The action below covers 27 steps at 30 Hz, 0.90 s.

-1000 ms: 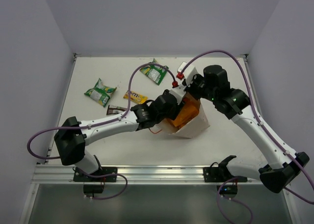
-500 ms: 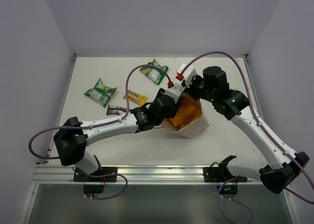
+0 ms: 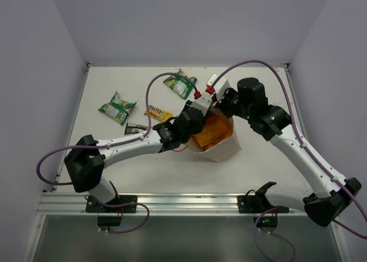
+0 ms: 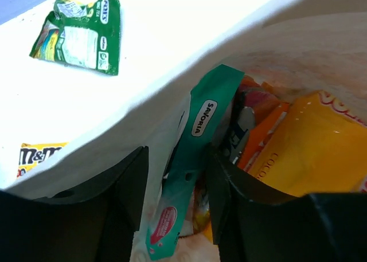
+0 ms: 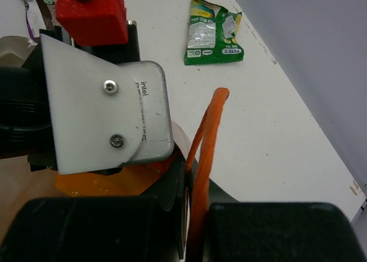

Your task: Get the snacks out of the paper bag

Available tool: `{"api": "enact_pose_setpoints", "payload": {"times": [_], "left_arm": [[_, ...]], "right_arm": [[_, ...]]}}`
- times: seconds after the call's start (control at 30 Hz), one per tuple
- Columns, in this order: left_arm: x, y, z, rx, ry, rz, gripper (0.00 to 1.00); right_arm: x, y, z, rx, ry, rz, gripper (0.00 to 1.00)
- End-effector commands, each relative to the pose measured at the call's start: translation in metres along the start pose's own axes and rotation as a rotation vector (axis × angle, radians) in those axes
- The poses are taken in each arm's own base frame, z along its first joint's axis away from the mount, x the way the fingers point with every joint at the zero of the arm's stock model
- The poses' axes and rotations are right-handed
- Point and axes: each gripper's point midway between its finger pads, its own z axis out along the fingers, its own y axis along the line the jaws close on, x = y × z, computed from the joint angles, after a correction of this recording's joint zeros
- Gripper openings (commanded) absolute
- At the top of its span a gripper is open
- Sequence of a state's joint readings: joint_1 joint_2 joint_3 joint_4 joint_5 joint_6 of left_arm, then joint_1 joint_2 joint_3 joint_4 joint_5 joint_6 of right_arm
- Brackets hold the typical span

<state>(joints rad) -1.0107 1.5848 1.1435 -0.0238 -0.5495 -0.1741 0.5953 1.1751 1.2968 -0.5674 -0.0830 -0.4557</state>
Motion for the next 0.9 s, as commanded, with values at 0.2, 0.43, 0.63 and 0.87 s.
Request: {"api": "enact_pose_setpoints", "payload": {"times": [0.2, 0.43, 0.63, 0.87], "left_arm": [[-0.027, 0.016, 0.013, -0.054, -0.073, -0.064, 0.00], [-0.117, 0.028, -0.061, 0.076, -0.222, -0.161, 0.00], [-0.193, 0.050, -0.143, 0.174, -0.340, -0.238, 0.00], [-0.204, 0.153, -0.176, -0.202, -0.348, -0.321, 0.00]], "right_arm": [[-0.062, -0.019, -0.020, 0.084, -0.260, -0.017, 0.00], [-0.041, -0.031, -0.009, 0.156, -0.196, -0.019, 0.00], [-0.025, -0.041, -0.001, 0.195, -0.148, -0.008, 0.00], [-0.007, -0.054, -0.002, 0.265, -0.095, 0.014, 0.00]]}}
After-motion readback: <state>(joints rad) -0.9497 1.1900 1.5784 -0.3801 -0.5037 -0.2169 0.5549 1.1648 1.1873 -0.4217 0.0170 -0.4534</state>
